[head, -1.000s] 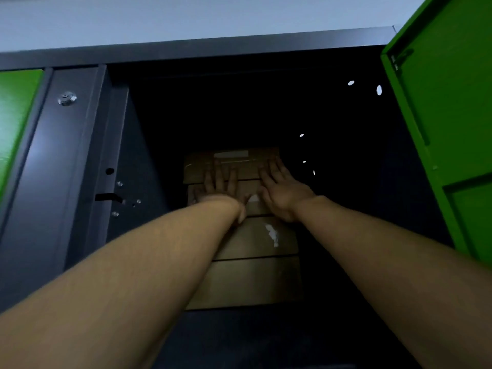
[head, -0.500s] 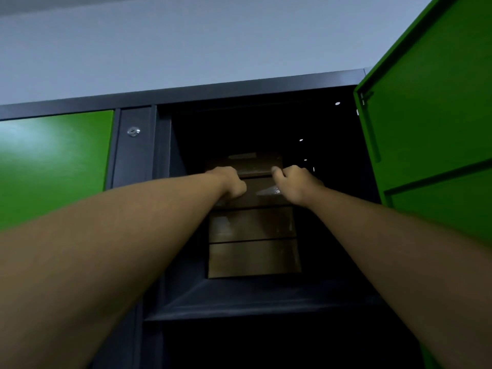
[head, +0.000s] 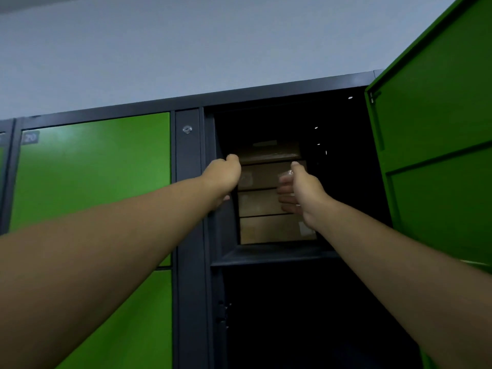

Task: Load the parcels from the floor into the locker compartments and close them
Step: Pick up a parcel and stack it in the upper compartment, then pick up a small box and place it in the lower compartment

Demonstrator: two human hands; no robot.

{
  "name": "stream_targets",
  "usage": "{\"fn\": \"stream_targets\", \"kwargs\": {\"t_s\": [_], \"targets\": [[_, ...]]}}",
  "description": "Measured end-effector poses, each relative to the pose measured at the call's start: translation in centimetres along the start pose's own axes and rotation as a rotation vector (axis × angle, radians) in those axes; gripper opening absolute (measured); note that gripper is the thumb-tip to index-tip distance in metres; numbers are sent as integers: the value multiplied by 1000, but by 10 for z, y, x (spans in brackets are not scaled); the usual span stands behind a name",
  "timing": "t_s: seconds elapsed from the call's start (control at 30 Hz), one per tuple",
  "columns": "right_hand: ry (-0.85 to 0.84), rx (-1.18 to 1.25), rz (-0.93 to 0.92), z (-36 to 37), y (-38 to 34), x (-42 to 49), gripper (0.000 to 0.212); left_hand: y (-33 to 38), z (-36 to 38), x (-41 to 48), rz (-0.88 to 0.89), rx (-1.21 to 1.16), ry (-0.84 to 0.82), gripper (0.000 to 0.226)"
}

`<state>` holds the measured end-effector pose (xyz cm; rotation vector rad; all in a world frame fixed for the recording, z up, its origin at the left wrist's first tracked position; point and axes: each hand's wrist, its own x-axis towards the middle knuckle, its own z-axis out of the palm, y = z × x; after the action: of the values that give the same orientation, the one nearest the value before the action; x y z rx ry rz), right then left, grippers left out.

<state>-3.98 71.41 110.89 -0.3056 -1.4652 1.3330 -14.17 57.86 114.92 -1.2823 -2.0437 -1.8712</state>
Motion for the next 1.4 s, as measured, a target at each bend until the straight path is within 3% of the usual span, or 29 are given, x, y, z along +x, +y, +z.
{"fn": "stream_targets", "kwargs": {"t_s": [0.17, 0.33, 0.5, 0.67, 0.83, 0.97, 1.07, 1.3, 1.4], "targets": [[80, -22, 88, 3, 7, -54, 59, -26, -37, -39, -102, -180, 27, 55], [22, -58, 217, 1, 24, -107, 61, -71, -63, -97, -160, -194, 14, 50], [-78, -108, 293, 10, 74, -168, 68, -138, -84, -159, -253, -107, 28, 49], [-110, -216, 387, 26, 153, -250, 60, -226, -106, -241, -389, -40, 66, 55], [-254, -291, 567, 43, 239, -345, 57, -306, -131, -350, -642, -12, 93, 75], [-331, -309, 701, 60, 284, -406, 59, -347, -148, -432, -836, -93, 220, 54], [-398, -366, 771, 79, 314, -454, 56, -369, -166, -486, -953, -110, 321, 51], [-817, -501, 881, 128, 378, -574, 59, -418, -221, -609, -1168, -44, 563, 56], [-965, -497, 919, 151, 402, -621, 49, -423, -237, -675, -1274, -53, 713, 54]]}}
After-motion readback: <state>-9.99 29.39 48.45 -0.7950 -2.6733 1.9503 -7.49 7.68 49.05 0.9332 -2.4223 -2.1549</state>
